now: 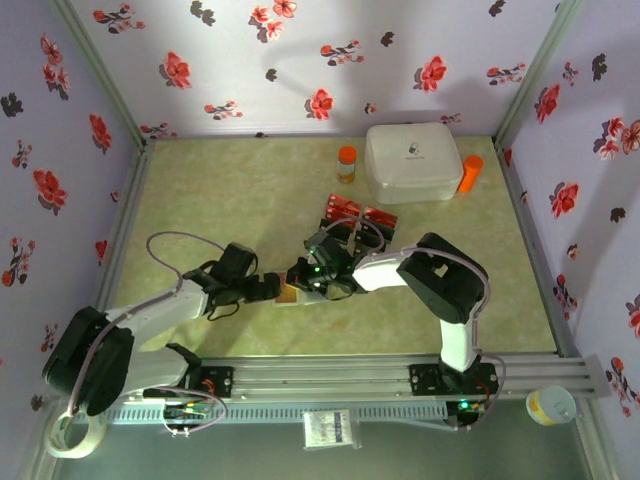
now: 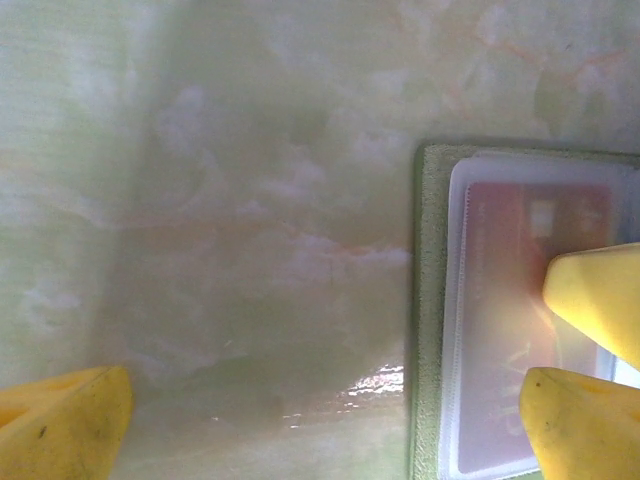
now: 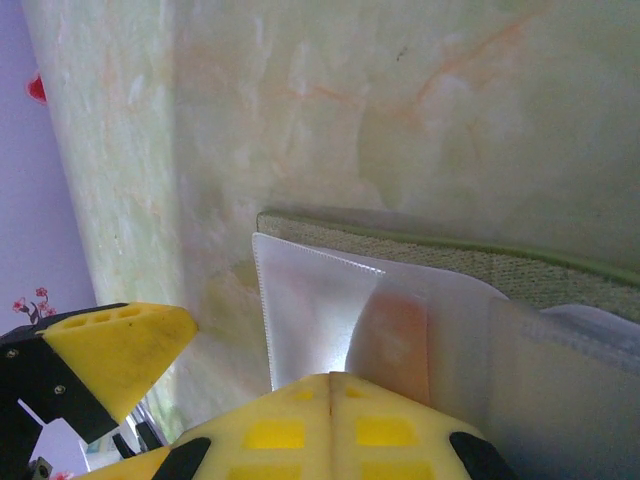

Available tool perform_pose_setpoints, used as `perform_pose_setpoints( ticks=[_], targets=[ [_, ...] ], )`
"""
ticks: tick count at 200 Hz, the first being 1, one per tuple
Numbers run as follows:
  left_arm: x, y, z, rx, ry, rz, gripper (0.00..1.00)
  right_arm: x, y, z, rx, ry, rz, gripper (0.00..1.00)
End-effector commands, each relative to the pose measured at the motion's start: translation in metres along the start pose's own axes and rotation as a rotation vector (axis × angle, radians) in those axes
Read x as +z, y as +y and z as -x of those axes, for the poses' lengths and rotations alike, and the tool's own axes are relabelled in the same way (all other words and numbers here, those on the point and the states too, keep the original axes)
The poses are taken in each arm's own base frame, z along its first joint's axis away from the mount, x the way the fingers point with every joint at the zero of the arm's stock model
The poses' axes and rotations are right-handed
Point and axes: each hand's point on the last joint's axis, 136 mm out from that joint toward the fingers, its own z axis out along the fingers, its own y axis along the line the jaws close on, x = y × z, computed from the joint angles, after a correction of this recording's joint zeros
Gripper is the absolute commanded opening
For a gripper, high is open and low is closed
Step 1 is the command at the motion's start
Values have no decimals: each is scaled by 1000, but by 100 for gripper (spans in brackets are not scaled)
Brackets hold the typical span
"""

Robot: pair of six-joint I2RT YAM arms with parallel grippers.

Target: Put the credit cards into the card holder

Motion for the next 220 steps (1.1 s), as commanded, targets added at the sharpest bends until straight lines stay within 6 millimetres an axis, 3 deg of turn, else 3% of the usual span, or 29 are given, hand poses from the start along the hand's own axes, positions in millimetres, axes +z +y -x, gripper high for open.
perform_pose_setpoints(
  ticks=[1,102,151,220],
  targets=[
    [4,-2,2,26,-20,21,100,2,-14,3,29,-18,-27,0],
    [24,7,-22,83,47,91,100,-19,-1,20,-8,-44,-11,0],
    [22,6,-21,82,44,91,100,-16,-14,16,-44,-13,-77,0],
    [8,-12,-1,84,2,51,100,-4,-23,5,-42,32,-94,0]
  ],
)
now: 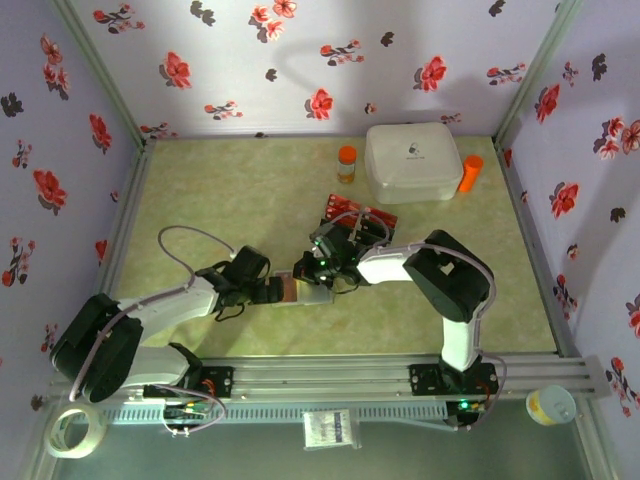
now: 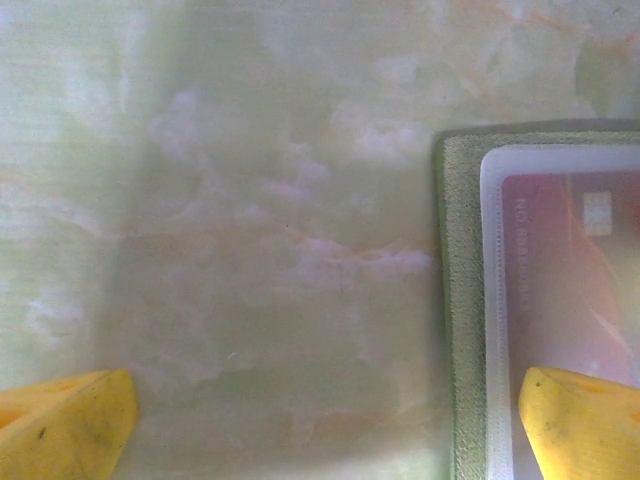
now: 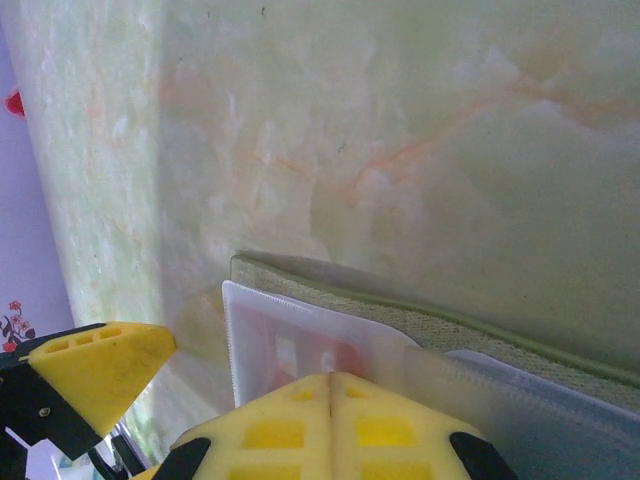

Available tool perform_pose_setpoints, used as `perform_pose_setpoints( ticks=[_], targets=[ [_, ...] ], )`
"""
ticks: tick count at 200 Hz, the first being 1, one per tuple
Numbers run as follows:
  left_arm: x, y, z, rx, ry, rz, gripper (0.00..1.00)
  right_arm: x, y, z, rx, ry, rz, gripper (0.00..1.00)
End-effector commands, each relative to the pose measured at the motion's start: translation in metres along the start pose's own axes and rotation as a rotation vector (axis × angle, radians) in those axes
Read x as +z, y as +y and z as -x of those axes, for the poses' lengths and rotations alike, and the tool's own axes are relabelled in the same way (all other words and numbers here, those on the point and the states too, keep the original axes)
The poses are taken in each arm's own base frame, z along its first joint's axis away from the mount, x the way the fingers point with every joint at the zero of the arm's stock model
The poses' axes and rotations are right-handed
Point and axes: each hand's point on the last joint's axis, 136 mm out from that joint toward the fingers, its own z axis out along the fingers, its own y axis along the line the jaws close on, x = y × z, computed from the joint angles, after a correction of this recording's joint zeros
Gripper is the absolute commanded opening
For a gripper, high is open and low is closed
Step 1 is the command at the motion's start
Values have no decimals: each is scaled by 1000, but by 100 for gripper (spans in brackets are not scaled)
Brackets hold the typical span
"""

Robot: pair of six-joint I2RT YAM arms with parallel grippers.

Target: Put the credit cards into the card holder

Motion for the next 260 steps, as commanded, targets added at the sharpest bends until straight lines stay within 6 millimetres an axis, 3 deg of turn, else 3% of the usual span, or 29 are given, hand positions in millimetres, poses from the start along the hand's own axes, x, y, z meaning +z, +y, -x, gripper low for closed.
perform_pose_setpoints(
  ticks=[1,54,100,143,186,260],
  targets=[
    [0,-13,2,9,12,-50,100,8,-11,-11,-10,42,-43,0],
    [1,-25,9,6,13,-86,100,7,-13,-11,-7,37,-47,0],
    [14,-16,-5,19,52,-48,100,1,-5,-8,-14,23,-30,0],
    [19,-6,-13,30,68,-9,100,-20,0,0,-53,-10,-51,9],
    [21,-5,-12,46,71,3,100,-42,-23,4,-64,-43,-121,9],
    [21,-5,-10,68,73,14,100,-90,-80,3,-58,-129,-284,9]
  ],
)
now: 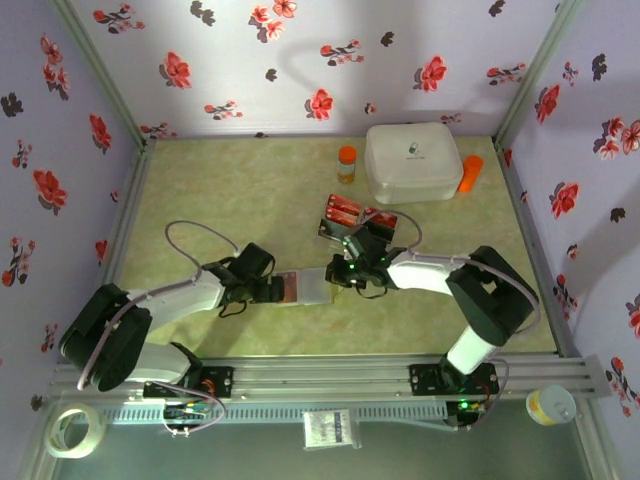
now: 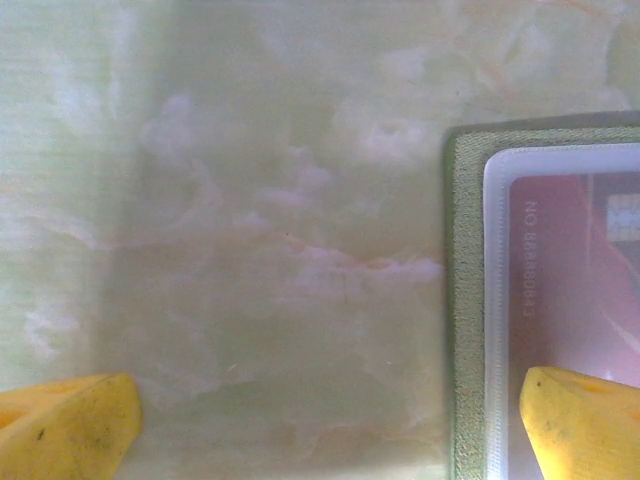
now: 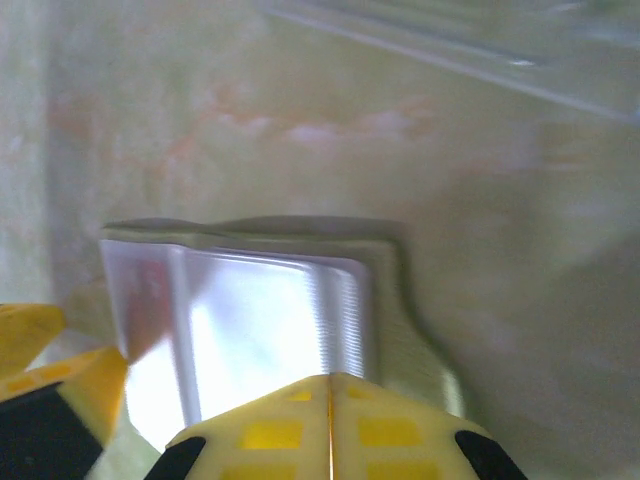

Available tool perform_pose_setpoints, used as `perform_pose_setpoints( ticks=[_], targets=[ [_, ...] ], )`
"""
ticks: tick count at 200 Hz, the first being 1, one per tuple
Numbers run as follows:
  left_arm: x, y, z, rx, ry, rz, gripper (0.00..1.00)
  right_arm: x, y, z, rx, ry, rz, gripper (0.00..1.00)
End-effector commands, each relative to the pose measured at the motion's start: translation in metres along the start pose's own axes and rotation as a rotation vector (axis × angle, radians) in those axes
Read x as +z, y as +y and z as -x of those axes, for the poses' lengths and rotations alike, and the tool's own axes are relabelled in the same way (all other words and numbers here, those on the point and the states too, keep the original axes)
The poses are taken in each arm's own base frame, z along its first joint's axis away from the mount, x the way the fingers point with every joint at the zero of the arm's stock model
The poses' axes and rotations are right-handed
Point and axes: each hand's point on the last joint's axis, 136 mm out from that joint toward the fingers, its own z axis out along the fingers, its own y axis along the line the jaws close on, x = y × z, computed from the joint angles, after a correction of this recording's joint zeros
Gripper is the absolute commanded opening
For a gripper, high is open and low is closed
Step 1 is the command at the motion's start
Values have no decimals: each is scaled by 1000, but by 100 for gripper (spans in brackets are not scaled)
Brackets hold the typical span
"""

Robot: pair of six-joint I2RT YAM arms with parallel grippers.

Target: Put the credit cards into the card holder

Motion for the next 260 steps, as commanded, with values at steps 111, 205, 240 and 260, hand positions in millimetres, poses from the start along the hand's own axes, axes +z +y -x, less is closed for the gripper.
perform_pose_setpoints(
  ticks=[111,205,240,260],
  targets=[
    [16,-8,-7,53,36,-30,100,-22,-35,-9,-17,-40,-96,8],
    [16,-5,-9,55,38,-20,100,-111,11,93,-419,-131,-315,37],
    [16,-5,-8,50,36,-20,100,-116,-10,98,-540,-50,-444,42],
    [15,-6,-7,52,37,-20,100,-108,-23,93,-575,7,-484,42]
  ],
)
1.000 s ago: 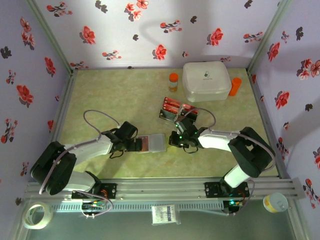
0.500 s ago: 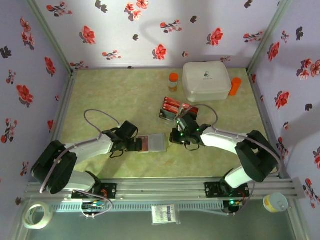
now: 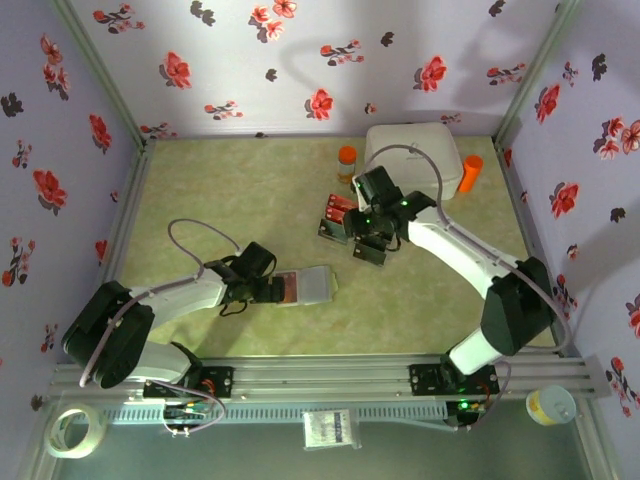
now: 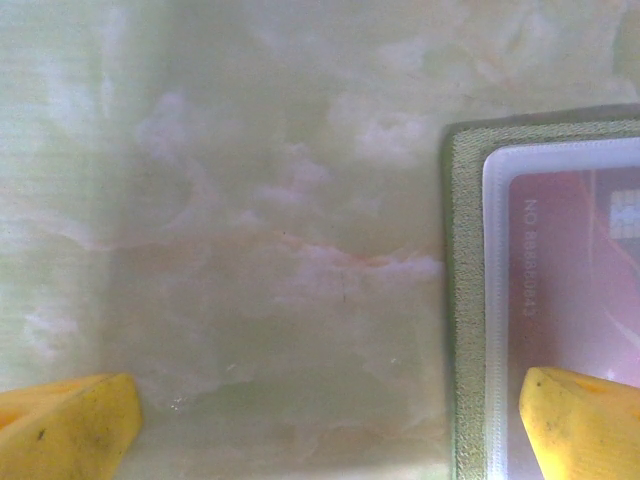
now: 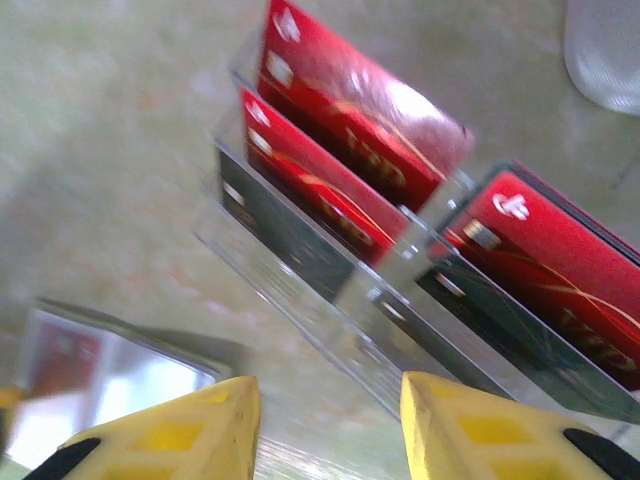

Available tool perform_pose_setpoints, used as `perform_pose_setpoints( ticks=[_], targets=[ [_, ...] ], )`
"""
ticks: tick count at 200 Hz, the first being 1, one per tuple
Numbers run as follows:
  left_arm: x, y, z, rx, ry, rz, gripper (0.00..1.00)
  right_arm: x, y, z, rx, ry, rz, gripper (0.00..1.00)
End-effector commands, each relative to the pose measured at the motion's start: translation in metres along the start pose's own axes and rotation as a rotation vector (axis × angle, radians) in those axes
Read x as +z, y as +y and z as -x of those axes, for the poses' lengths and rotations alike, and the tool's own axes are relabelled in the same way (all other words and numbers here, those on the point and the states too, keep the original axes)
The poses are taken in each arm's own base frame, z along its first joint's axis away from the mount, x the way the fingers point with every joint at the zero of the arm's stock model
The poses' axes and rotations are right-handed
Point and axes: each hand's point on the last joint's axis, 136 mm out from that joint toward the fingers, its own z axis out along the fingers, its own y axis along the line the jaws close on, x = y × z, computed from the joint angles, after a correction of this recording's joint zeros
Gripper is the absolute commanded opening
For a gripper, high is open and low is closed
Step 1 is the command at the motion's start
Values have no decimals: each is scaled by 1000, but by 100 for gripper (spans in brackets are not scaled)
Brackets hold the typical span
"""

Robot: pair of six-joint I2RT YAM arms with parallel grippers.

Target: Put the credit cards into the card holder

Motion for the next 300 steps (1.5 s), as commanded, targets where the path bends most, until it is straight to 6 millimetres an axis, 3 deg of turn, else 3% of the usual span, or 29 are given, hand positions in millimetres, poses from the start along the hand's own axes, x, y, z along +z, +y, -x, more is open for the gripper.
perform_pose_setpoints(
  ticks=[1,109,172,247,300],
  targets=[
    [15,-7,-6,36,20,-34,100,10,-24,-32,-140,158,-102,42],
    [15,-8,-4,37,21,-33,100,51,-51,-52,-210,278,-241,34],
    [16,-8,-4,35,23,-32,100,65,-51,-63,-217,319,-243,33],
    [17,-8,-5,31,21,-33,100,62,-46,-75,-228,326,-241,24],
    [17,-9,-4,31,21,-35,100,51,-48,-66,-242,307,-264,26]
  ],
)
